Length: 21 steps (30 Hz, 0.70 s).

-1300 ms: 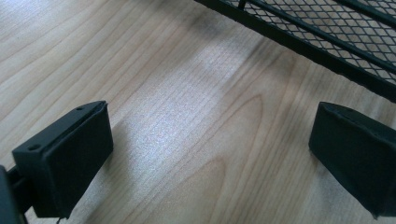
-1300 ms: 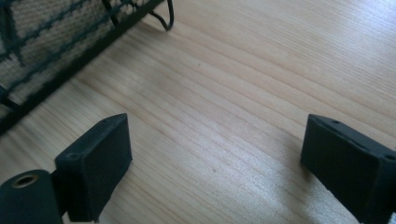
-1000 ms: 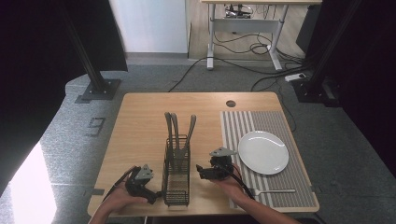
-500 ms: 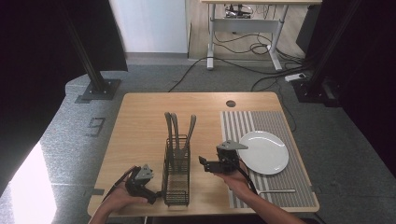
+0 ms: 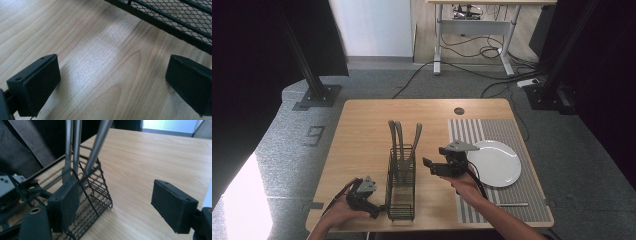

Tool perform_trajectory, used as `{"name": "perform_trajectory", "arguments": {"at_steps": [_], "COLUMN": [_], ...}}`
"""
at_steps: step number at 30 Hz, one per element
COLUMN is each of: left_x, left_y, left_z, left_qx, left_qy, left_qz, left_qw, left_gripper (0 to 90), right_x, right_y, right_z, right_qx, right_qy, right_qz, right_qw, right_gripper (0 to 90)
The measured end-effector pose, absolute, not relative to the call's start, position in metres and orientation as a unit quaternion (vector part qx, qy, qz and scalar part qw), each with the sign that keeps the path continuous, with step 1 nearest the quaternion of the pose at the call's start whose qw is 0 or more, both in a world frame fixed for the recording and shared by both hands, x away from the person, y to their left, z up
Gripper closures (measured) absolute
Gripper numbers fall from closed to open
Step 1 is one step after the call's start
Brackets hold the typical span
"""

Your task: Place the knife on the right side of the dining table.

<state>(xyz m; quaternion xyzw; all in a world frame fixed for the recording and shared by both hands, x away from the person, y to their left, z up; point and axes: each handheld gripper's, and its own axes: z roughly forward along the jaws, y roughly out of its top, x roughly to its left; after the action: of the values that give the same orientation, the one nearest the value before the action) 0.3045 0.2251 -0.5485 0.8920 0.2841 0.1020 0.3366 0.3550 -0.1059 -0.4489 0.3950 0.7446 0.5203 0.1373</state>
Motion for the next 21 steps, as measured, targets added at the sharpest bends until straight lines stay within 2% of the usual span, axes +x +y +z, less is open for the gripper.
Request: {"name": "perform_trajectory", "arguments": {"at_steps": [6,9,21], "left_x": [0.304,0.304,0.304], "left_y": [0.225,0.225,0.225], "left_z": [-0.548,-0.548,-0.548], "left_qx": [0.892,0.892,0.892], "left_qy": [0.285,0.285,0.285], "left_qz": [0.102,0.102,0.102], "left_qw": [0.336,0.336,0.336], "left_gripper": [0.0,0.0,0.0], "right_x": [0.368,0.375,0.397], "right_y": [-0.100,-0.098,-0.082], "right_z": [-0.441,-0.439,-0.426], "right_qx": [0.386,0.390,0.373], "right_qy": [0.744,0.741,0.741], "right_qz": [0.529,0.534,0.547], "right_qw": [0.134,0.116,0.114], "right_gripper": [23.9,24.2,30.7]}}
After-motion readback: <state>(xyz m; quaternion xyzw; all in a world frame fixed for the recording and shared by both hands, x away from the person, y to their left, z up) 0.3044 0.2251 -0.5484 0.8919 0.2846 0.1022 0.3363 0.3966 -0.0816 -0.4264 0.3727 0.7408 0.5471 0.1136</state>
